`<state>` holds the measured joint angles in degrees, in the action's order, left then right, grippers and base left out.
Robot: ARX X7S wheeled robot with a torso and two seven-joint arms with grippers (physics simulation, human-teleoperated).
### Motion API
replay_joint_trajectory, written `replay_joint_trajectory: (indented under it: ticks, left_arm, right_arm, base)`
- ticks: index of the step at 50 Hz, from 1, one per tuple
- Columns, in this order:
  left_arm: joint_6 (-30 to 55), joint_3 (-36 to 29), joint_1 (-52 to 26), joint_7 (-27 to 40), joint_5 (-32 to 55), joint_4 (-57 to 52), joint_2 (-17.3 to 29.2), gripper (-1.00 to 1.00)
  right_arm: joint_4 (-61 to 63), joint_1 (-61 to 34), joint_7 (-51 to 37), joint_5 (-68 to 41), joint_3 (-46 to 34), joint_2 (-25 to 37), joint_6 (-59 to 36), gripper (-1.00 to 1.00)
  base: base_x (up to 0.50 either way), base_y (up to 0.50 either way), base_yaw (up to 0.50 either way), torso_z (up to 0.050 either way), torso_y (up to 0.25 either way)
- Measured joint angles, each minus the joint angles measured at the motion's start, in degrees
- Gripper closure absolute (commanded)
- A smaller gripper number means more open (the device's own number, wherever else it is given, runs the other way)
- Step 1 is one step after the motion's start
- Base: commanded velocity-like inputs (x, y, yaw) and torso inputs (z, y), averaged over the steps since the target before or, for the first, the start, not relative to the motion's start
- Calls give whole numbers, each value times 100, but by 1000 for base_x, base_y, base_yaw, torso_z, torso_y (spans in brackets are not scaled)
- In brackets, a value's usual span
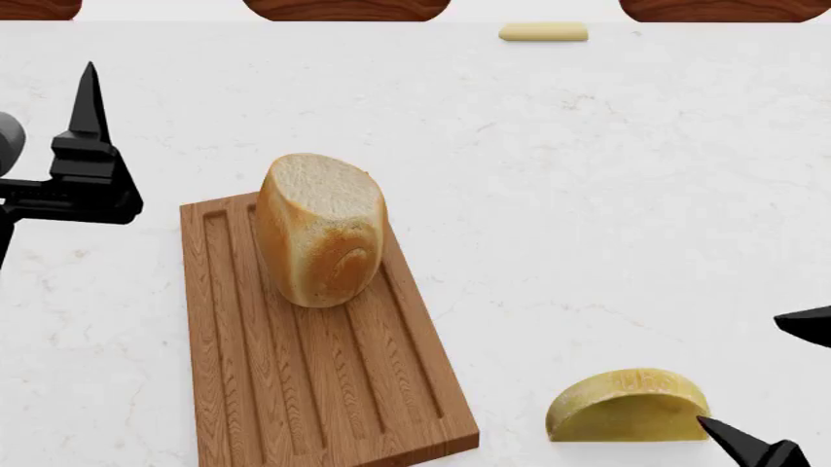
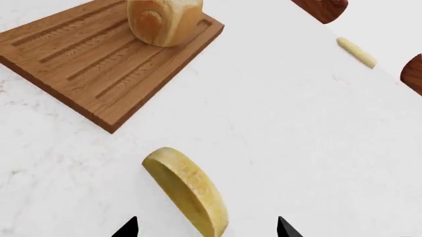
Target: Pick up the wedge of cheese and place it on the slice of bread to prepare a simple cheese on bread dish.
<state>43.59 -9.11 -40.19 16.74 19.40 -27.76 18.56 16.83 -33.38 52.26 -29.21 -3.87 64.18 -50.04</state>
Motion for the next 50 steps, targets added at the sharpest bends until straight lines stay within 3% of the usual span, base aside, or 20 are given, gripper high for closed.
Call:
replay_joint_trajectory:
  ticks: [24, 42, 50]
  left_arm:
    - [-4, -12, -5, 59, 28, -6, 23, -100]
    - [-13, -27, 2, 108, 37, -10, 42, -100]
    - [-20, -32, 5, 130, 41, -26, 51, -100]
  right_arm:
    - [-908, -1249, 1163, -217, -824, -124, -585, -100]
    - [-992, -860, 668, -561, -145, -389, -606, -100]
    - [-1348, -1138, 449, -662, -46, -655, -840, -100]
  base:
    - [0, 0, 0, 0, 0]
    - [0, 0, 0, 0, 0]
    - [0, 0, 0, 0, 0]
